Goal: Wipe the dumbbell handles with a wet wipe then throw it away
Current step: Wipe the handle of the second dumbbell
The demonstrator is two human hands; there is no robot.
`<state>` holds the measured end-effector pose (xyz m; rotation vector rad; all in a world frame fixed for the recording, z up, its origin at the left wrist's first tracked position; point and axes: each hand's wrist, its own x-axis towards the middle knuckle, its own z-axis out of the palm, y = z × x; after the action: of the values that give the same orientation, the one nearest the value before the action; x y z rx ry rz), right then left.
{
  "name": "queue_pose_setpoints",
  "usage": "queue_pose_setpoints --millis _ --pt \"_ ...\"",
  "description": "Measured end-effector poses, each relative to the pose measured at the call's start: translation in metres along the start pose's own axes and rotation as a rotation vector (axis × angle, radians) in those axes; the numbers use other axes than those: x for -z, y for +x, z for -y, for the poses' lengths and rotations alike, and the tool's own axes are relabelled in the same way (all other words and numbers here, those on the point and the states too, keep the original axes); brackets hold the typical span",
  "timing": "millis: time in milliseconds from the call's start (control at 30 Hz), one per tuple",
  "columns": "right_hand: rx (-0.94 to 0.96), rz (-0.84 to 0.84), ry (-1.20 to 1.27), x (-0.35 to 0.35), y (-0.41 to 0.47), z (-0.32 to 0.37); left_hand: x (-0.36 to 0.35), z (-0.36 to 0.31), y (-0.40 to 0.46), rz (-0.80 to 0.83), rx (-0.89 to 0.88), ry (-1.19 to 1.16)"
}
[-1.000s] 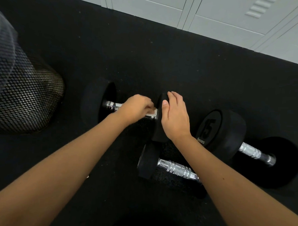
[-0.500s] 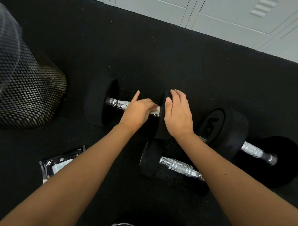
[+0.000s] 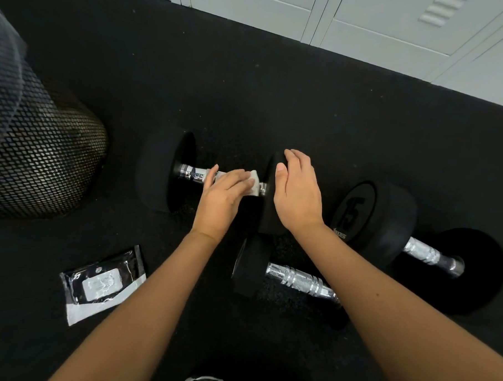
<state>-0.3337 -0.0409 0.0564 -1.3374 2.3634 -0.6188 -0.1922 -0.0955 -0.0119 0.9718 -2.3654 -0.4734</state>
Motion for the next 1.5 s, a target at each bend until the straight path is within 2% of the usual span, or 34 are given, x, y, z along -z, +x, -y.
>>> queue_pose_setpoints --millis 167,300,400,700,967,1067,1167,1233,1400,1500 --pt "0.002 -0.007 0.012 -0.001 -0.001 0.000 0.000 0.001 -0.003 -0.045 -0.010 0.007" --pt "0.005 -0.013 0.006 -0.001 0.000 0.000 0.000 0.001 -0.002 0.039 -0.223 0.113" --pt "0.001 -0.025 0.008 -0.002 0.000 0.000 0.000 0.001 0.003 0.052 -0.280 0.149" --pt "0.015 -0.032 0.012 -0.002 -0.001 -0.001 0.015 0.014 -0.002 0.028 -0.195 0.123" --pt "0.014 -0.029 -0.005 -0.001 -0.001 0.000 0.001 -0.008 0.001 0.119 -0.221 0.116" --pt "0.018 -0.027 0.011 -0.001 -0.001 -0.002 0.012 0.006 0.005 0.102 -0.251 0.147" --pt "0.015 -0.032 0.012 -0.002 -0.002 -0.001 0.017 0.014 0.005 0.095 -0.207 0.125" --pt "0.009 -0.036 0.008 -0.002 -0.002 -0.001 0.014 0.011 0.003 0.096 -0.189 0.110" --pt "0.006 -0.036 -0.002 -0.002 -0.001 0.000 0.006 -0.004 0.010 0.157 -0.280 0.113" --pt "0.006 -0.033 -0.005 -0.002 -0.001 0.000 0.006 -0.002 0.014 0.124 -0.243 0.071"
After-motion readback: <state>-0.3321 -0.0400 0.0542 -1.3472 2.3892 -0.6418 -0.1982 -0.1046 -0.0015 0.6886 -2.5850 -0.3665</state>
